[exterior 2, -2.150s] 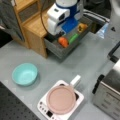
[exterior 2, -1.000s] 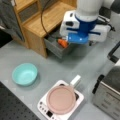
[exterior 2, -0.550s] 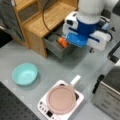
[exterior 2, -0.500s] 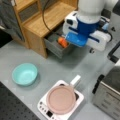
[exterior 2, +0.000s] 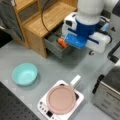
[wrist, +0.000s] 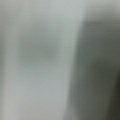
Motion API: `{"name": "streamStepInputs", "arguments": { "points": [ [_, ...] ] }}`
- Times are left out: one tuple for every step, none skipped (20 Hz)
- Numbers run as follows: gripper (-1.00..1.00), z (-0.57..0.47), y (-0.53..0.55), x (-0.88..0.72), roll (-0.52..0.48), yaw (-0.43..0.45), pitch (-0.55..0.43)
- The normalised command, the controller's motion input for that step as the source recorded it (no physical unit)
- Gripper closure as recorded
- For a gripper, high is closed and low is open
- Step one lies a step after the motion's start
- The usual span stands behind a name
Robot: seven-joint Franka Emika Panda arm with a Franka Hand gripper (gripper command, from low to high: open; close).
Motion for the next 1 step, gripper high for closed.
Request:
{"name": "streamStepInputs", "arguments": {
  "points": [
    [-1.0, 0.11, 0.05, 0.24, -0.031, 0.038, 0.194]
  ]
}}
